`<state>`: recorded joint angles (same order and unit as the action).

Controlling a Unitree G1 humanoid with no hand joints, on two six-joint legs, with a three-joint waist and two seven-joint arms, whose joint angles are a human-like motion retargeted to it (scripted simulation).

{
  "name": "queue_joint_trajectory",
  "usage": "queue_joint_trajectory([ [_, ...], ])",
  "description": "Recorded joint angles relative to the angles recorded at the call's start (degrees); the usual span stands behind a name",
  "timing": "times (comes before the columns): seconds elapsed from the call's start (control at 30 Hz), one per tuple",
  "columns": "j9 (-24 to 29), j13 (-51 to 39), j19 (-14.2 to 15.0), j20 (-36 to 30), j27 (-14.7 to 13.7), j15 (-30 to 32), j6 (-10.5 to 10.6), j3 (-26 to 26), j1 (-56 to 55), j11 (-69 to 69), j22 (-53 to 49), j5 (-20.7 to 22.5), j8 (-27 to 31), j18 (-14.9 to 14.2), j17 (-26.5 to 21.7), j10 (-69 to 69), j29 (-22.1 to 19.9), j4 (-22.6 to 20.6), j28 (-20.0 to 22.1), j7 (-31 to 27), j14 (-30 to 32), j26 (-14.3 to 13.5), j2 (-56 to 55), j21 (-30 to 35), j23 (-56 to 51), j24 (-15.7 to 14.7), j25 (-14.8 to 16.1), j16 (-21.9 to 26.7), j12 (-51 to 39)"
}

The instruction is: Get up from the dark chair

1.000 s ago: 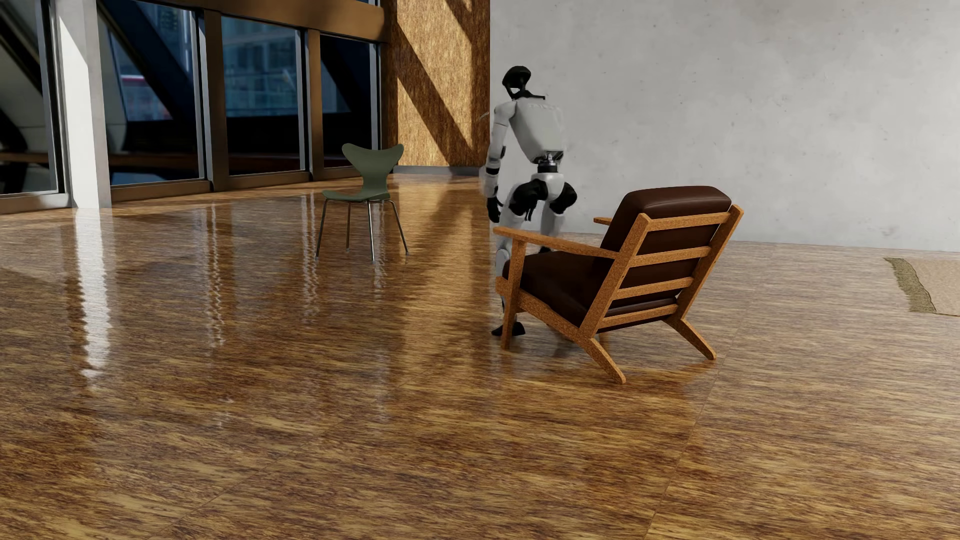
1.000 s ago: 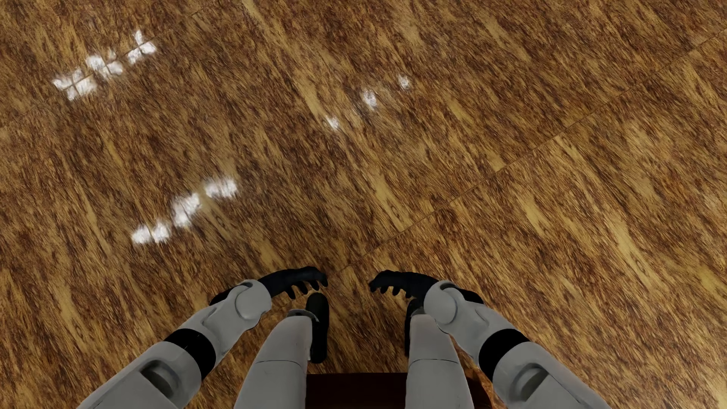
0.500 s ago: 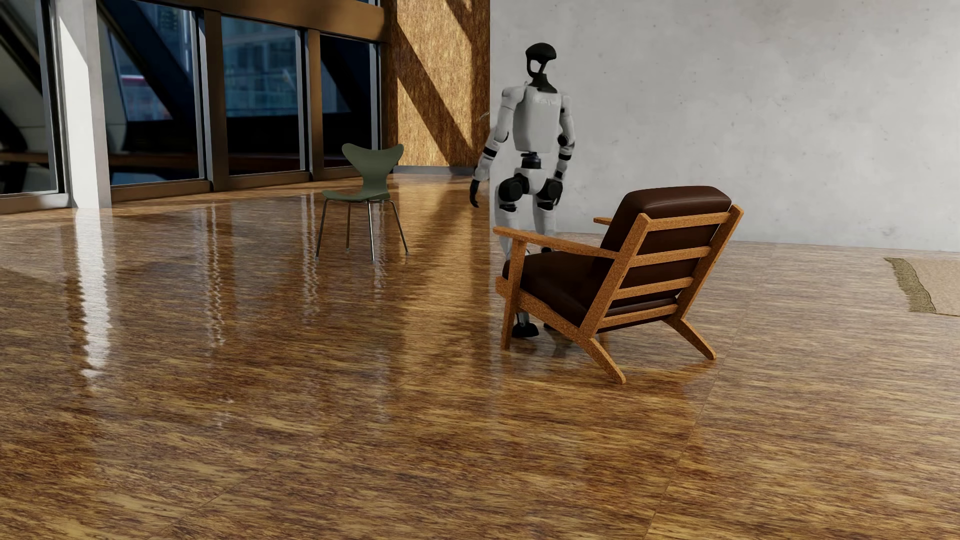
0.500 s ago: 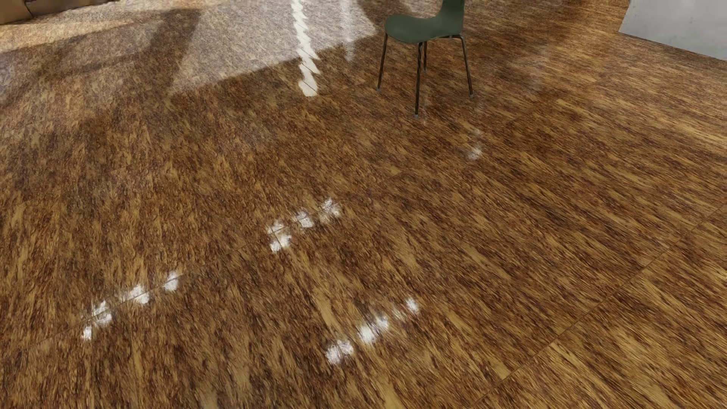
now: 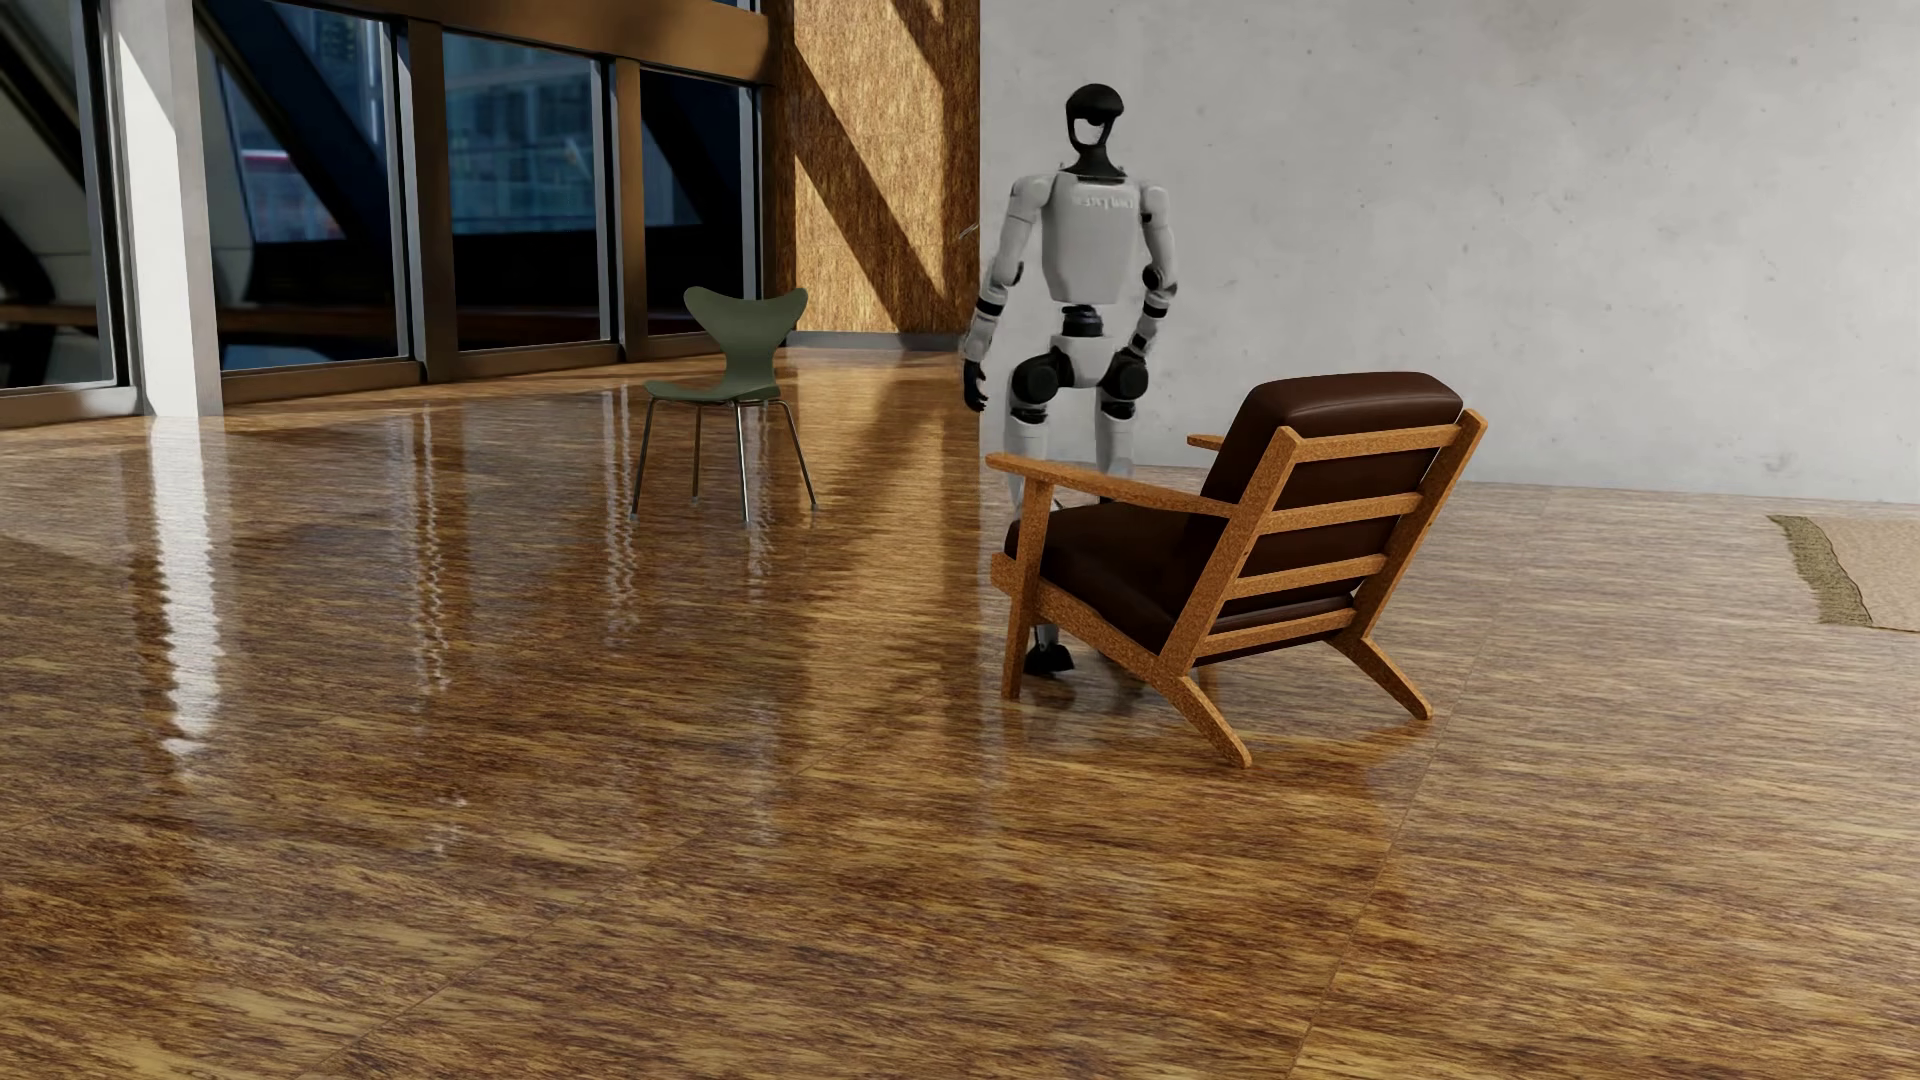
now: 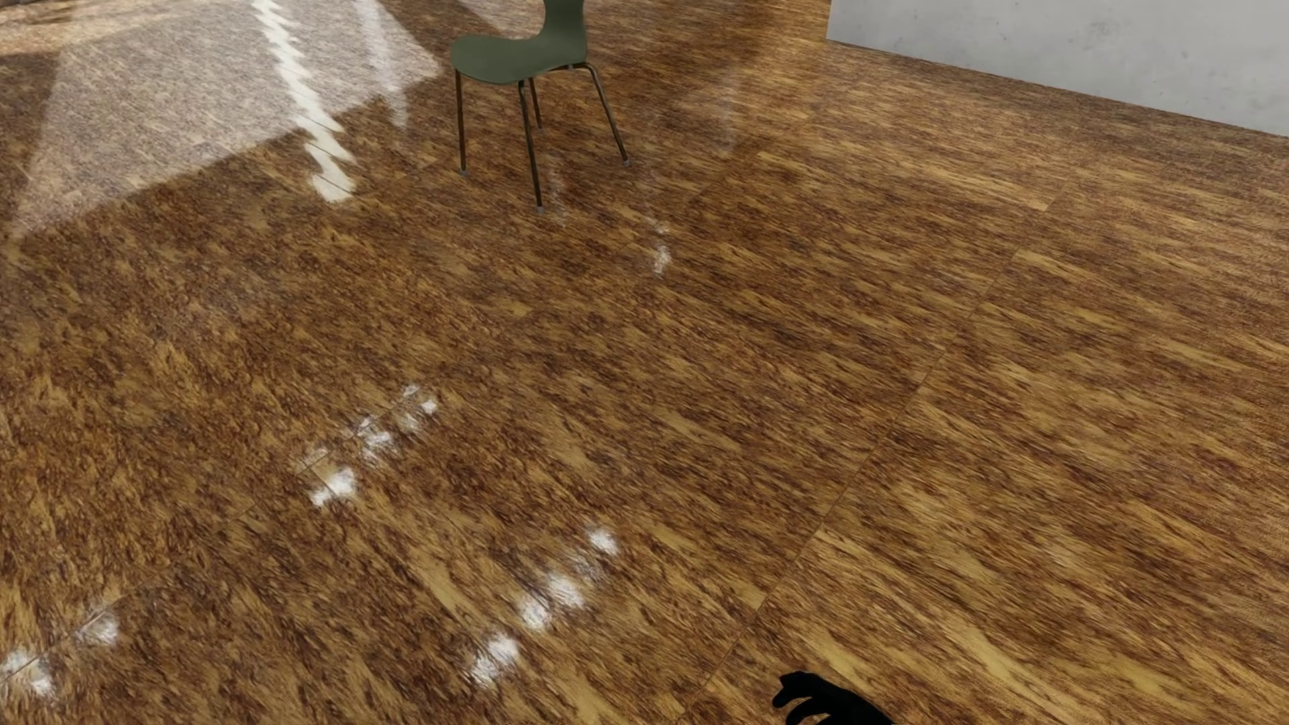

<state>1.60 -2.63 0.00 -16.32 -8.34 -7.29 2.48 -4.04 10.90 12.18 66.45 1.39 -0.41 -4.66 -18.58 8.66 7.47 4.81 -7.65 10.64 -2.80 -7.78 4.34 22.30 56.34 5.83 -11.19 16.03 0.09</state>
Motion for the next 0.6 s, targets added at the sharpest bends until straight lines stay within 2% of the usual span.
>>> queue_joint_trajectory([
  [0.1,1.7,-0.7,0.4,-0.8,1.2,1.6,0.0,0.6,-5.4,-1.0,0.3,0.5,1.5,1.5,-1.4,12.4,-1.5,1.5,0.4,-0.8,-5.8,0.1,-0.9,-1.1,2.4,0.2,0.1,0.1,-0.8],
  [0.17,2.8,-1.0,0.3,-1.3,2.1,3.4,-0.3,1.2,-7.7,-1.6,0.5,0.1,2.8,0.5,-2.9,16.3,-2.3,-0.6,1.0,-5.0,-9.8,0.2,-1.3,-1.8,5.3,0.3,0.4,-0.6,-1.7],
  [0.23,3.2,-1.4,0.6,-1.2,2.9,4.9,-0.2,1.6,-7.7,-1.3,-0.7,0.0,4.1,0.2,-4.8,13.9,-3.5,-4.0,1.7,-8.7,-11.6,-0.2,-2.5,-1.6,8.1,0.5,0.8,-1.1,-1.8],
  [0.27,3.1,-1.4,0.4,-1.2,3.0,5.7,0.0,1.5,-7.3,-2.1,-1.7,0.5,5.3,-1.1,-5.6,11.7,-4.0,-5.0,1.8,-10.1,-11.4,-0.7,-2.6,-1.3,9.1,0.5,0.8,-1.0,-1.4],
  [0.3,2.9,-1.5,0.4,-1.5,2.9,6.1,0.3,1.2,-7.4,-2.2,-2.5,1.1,5.9,-1.9,-6.1,9.4,-4.3,-5.6,1.5,-10.8,-8.4,-0.9,-3.2,-1.5,9.9,0.3,1.0,-0.7,-1.4],
  [0.33,2.5,-1.5,0.5,-1.9,3.1,6.5,0.6,0.7,-6.8,-2.4,-3.0,2.0,6.5,1.7,-6.3,7.9,-5.0,-5.5,1.2,-9.4,-5.3,-1.1,-4.0,-2.1,10.4,0.1,1.7,-0.2,-1.4],
  [0.4,2.7,-1.6,1.1,-3.0,3.7,7.0,-0.4,-0.3,-7.1,-0.4,-2.5,2.7,7.5,1.7,-5.2,5.9,-6.8,-4.9,0.6,-7.4,-2.7,-1.4,-6.6,-3.9,11.0,-0.3,3.6,1.1,-2.7],
  [0.43,3.0,-1.8,2.8,-3.2,3.8,6.5,-0.9,-0.5,-6.6,2.5,-1.9,2.4,6.9,1.5,-4.5,4.6,-7.6,-5.1,0.8,-6.6,-2.3,-1.4,-8.8,-4.2,11.3,-0.4,4.7,1.4,-3.2],
  [0.47,3.8,-2.1,5.9,-2.7,3.8,5.2,-1.5,-0.4,-3.3,6.4,-1.3,1.7,5.7,3.0,-3.9,-1.0,-7.5,-6.3,1.3,-7.0,-0.8,-1.3,-11.3,-3.6,11.0,-0.3,5.1,1.7,-3.9],
  [0.5,4.4,-2.3,10.1,-1.7,2.9,2.5,-1.8,-0.5,-2.4,9.1,-0.8,0.5,4.4,2.4,-3.6,-1.8,-6.7,-6.8,1.6,-5.4,-0.7,-1.6,-12.7,-2.9,10.4,-0.5,4.8,2.0,-4.0],
  [0.53,4.9,-2.0,12.5,-0.8,2.4,0.0,-2.2,-0.5,-1.2,11.7,-0.4,-0.6,3.3,2.6,-3.2,-2.8,-5.4,-7.2,2.5,-4.9,-0.7,-1.3,-13.8,-2.4,9.3,-1.0,3.6,2.3,-3.8],
  [0.57,5.1,-1.0,11.3,-0.4,2.0,-4.4,-2.4,-0.6,-0.6,14.3,0.2,-1.5,1.4,2.7,-2.7,-2.9,-4.4,-7.4,3.3,-4.5,-1.0,-0.8,-14.0,-2.4,8.0,-1.5,2.3,2.6,-3.5],
  [0.6,5.3,0.2,8.4,-0.2,1.9,-8.3,-2.4,-0.5,-0.3,16.6,1.1,-2.2,-1.4,2.8,-1.9,-2.8,-3.5,-7.3,3.8,-4.0,-1.1,-0.3,-14.2,-2.8,7.0,-1.8,1.4,2.7,-3.6],
])
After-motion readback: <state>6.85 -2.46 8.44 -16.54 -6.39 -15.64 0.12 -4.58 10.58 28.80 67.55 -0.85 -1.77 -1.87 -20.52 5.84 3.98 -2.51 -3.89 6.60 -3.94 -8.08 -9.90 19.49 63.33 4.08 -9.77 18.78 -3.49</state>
